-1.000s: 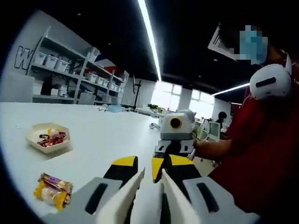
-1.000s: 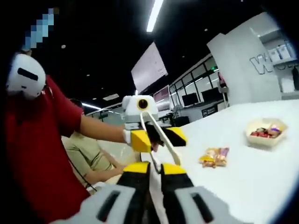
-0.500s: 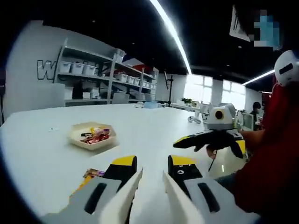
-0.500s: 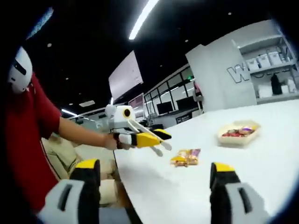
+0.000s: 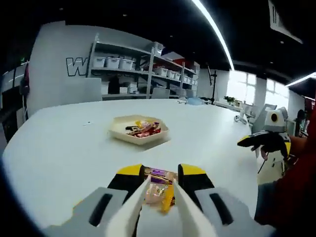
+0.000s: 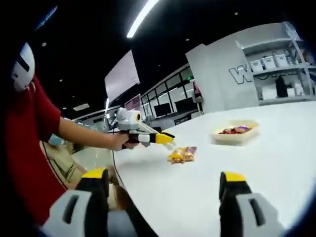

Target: Place the target food into the container with the food tongs after gripping and lifting it, then release it inside without dropping or visibly crushing the food.

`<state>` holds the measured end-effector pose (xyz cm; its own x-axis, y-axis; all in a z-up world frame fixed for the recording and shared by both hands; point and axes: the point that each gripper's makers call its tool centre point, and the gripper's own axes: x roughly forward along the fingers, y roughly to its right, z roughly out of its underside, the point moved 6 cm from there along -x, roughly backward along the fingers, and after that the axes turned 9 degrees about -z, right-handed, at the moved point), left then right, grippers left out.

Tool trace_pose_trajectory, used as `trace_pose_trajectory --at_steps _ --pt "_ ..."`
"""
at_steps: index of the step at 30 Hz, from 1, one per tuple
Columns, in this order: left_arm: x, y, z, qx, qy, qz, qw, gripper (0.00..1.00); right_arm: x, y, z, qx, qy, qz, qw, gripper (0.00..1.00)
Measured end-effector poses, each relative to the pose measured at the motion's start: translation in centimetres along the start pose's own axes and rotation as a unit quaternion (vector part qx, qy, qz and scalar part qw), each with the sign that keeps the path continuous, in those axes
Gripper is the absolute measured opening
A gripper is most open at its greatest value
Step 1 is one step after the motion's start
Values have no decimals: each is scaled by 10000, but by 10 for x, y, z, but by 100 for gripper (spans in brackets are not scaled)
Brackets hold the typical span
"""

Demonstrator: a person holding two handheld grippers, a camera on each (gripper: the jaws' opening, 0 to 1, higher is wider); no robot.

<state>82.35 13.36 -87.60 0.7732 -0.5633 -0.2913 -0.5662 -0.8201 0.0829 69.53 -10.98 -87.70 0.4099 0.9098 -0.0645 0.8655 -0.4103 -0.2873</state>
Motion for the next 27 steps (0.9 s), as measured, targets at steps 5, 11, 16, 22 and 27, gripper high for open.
trace_pose_trajectory --at_steps 5,11,16,22,27 --pt "8 8 13 372 -264 92 9989 25 -3 7 -1 11 15 114 9999 90" --pt "-2 -1 16 661 -204 5 9976 25 0 9 -1 26 -44 104 9999 87" --pt "-19 -15 18 954 -220 -32 9952 25 9 9 1 -4 -172 0 9999 84" --pt "-33 -18 14 1106 -55 -37 9938 26 12 6 5 -20 -279 -55 9996 82" --pt "-35 5 20 818 -167 372 9958 26 10 5 9 27 -308 -48 9995 82"
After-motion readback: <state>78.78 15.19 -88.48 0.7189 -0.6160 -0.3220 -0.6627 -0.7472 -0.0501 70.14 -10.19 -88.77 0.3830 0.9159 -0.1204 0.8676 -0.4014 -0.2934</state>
